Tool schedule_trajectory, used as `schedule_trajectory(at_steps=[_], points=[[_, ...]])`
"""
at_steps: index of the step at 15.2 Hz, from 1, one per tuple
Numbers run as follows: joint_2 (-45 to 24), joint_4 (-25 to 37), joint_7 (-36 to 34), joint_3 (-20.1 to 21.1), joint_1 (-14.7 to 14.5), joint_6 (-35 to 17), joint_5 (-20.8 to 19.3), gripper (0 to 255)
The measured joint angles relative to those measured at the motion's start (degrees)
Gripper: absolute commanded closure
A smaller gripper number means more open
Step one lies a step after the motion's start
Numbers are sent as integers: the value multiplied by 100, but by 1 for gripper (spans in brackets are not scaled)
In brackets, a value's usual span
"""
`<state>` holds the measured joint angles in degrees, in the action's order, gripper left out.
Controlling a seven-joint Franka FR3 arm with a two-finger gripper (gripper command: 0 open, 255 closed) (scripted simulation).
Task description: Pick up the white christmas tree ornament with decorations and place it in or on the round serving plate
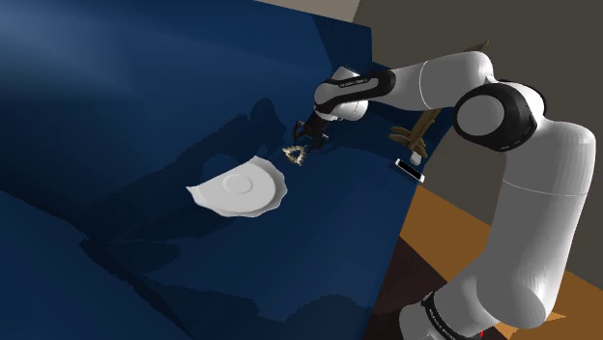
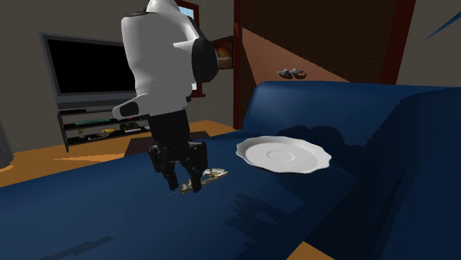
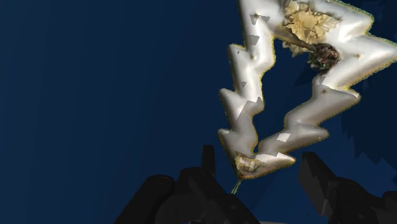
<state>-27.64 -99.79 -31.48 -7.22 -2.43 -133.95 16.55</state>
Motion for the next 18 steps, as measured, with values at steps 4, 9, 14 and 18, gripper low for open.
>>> schedule_trajectory(at_steps=[4, 9, 14, 18], points=[[1, 1, 0, 0, 0, 0, 0, 255], [0, 2, 0, 0, 0, 0, 0, 255], [143, 106, -61, -33, -7, 244, -61, 255], [301, 187, -142, -60, -32, 474, -125, 255]])
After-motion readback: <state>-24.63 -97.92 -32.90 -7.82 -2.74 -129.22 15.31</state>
